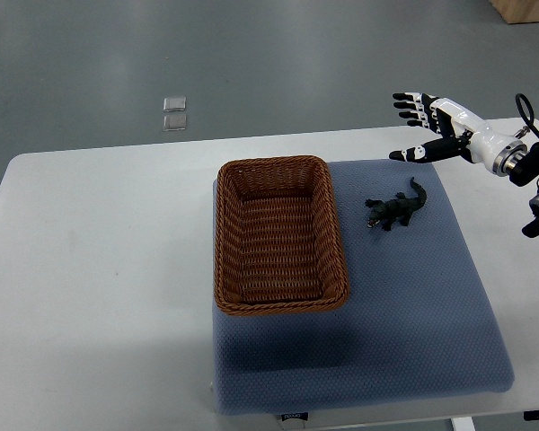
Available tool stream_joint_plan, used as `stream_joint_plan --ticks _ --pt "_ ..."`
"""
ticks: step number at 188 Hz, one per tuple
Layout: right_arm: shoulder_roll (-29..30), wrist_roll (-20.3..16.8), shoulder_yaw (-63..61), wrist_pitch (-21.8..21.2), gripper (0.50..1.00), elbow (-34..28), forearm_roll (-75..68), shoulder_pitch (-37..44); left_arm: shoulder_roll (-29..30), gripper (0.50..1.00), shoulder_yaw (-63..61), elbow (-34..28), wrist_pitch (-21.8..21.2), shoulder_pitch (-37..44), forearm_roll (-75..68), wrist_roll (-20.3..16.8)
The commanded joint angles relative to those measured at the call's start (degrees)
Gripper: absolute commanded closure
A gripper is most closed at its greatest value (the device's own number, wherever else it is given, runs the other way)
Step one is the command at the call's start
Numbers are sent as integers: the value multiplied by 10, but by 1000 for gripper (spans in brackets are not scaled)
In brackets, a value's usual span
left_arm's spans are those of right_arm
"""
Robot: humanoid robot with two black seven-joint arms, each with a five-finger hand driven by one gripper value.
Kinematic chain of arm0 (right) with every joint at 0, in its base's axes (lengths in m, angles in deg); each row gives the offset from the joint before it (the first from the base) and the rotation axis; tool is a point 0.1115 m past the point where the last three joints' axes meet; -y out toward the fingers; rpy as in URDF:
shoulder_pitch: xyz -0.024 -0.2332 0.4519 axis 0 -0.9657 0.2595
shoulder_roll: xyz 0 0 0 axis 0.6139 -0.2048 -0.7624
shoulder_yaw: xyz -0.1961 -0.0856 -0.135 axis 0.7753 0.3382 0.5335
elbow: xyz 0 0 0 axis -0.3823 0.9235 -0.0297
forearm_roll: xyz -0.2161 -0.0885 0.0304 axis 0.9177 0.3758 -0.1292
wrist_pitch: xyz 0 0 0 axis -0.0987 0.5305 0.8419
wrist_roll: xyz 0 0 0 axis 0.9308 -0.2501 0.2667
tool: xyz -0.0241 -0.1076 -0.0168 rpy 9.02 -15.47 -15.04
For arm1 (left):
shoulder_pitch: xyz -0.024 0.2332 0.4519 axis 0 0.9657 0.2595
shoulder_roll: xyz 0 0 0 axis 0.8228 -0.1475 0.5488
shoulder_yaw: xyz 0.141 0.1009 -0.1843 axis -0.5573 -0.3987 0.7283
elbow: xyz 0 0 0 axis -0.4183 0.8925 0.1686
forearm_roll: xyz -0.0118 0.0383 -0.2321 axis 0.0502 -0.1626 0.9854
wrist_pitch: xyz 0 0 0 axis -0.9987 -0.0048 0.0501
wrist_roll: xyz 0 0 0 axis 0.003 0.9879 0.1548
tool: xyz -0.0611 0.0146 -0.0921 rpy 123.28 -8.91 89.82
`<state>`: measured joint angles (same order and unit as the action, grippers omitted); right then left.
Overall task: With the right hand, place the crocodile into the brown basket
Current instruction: 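Move the right hand down over the brown toy crocodile, then close the right hand's fingers around the crocodile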
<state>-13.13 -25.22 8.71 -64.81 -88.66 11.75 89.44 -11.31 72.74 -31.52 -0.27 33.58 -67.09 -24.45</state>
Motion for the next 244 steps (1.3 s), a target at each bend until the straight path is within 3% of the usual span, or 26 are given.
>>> stream_joint_plan --ticks 1,48,88,151,244 --pt "-23 2 48 0 570 -7 30 15 0 500 0 0 0 0 0 0" --pt "-64 18 109 8 572 -9 130 29 0 500 0 0 0 1 -1 0" --pt "-64 21 132 10 572 -15 207 30 0 500 0 0 0 0 -1 0" --pt "-56 23 213 90 585 -22 220 34 0 500 0 0 0 0 -1 0" --pt "-49 23 263 127 630 -16 234 36 0 500 0 0 0 0 0 0"
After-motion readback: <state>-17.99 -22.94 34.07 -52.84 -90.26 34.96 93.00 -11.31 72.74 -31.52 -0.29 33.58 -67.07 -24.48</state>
